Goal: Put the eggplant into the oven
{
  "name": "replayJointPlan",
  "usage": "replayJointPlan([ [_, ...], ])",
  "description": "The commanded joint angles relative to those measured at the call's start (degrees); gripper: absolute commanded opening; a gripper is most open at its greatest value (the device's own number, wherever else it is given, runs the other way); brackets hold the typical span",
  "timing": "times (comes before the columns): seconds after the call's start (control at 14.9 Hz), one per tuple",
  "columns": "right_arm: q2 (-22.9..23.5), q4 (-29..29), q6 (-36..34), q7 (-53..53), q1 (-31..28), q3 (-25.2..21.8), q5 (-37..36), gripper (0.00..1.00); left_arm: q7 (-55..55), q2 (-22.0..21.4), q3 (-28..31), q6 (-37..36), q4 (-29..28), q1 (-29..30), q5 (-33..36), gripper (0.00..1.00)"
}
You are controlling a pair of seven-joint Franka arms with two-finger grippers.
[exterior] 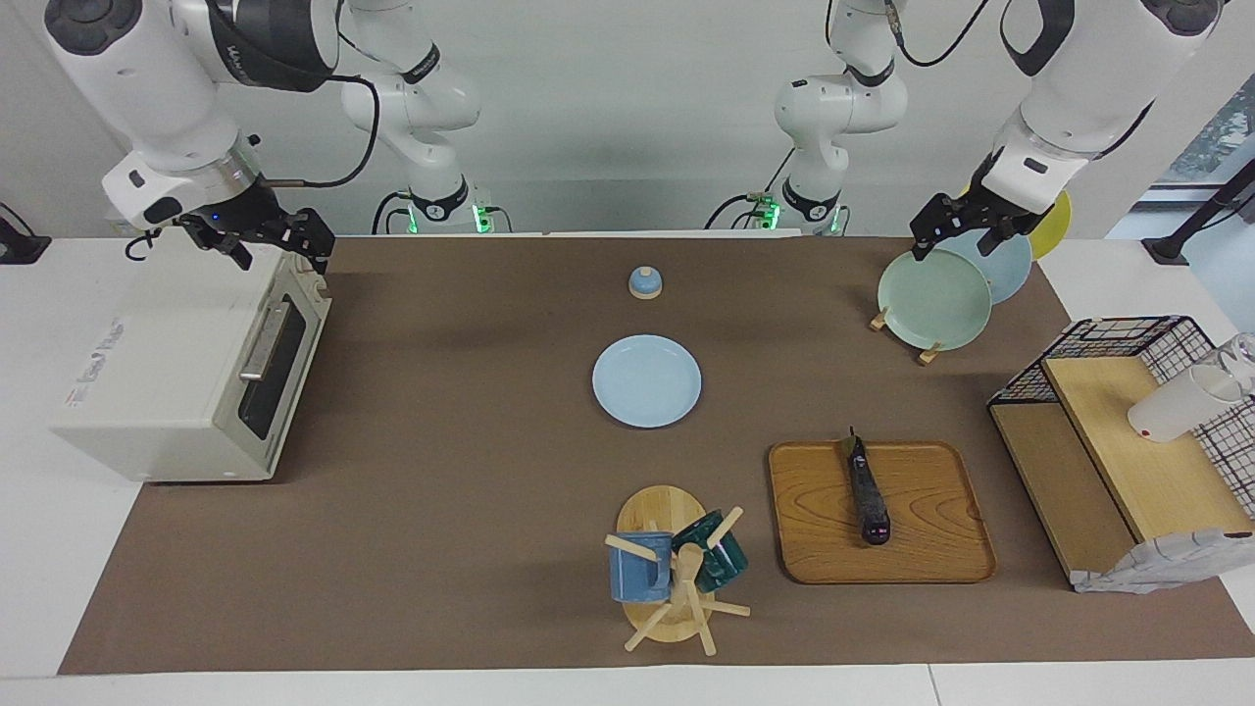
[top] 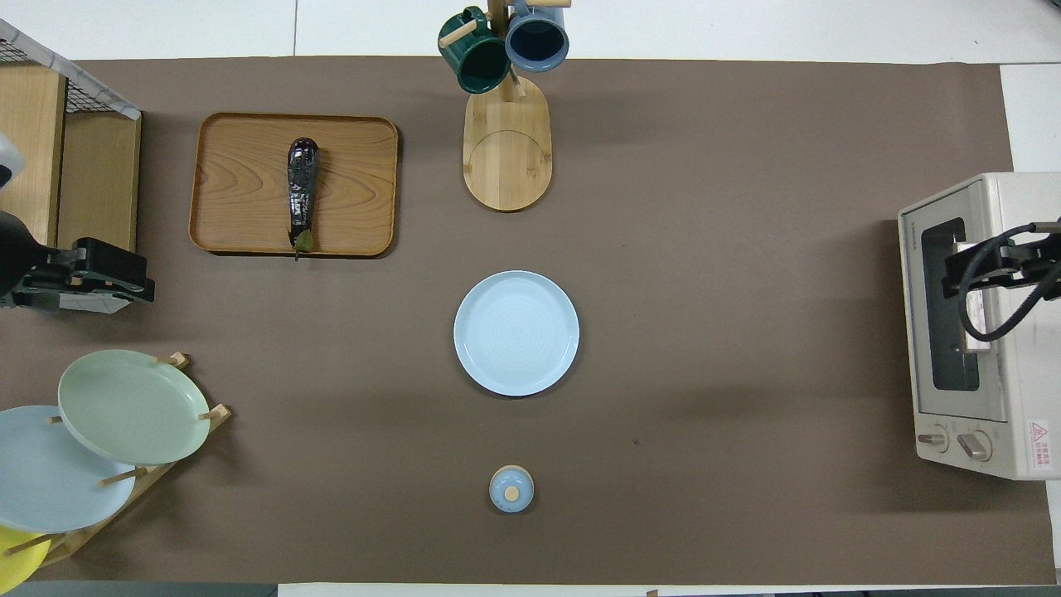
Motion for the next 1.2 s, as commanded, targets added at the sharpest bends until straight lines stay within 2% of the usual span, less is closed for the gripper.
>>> replayJointPlan([
  [0.0, -0.85, -0.85, 0.79, -0.09, -0.36, -0.14, 1.34, 1.0, 0.76, 0.17, -0.45, 0.32, 0.44, 0.78, 0.26, 1.0],
  [0.47, -0.85, -0.85, 0.79, -0.09, -0.36, -0.14, 1.34, 1.0, 0.06, -0.61, -0.45, 1.37, -1.4, 0.52, 0.26, 1.0],
  [0.74, -0.85, -0.85, 0.79, -0.09, -0.36, -0.14, 1.34, 1.0, 0.24, 0.17, -0.54, 7.87, -1.5, 0.34, 0.17, 1.0],
  [0.94, -0.85, -0.85, 0.79, -0.09, -0.36, -0.14, 1.34, 1.0, 0.41, 4.29, -0.62, 8.32, 1.48, 0.08, -0.09, 1.0],
  [1.14, -0.85, -0.85, 0.79, -0.09, -0.36, -0.14, 1.34, 1.0, 1.11, 11.14, -0.71, 8.32, 6.56, -0.01, 0.08, 1.0],
])
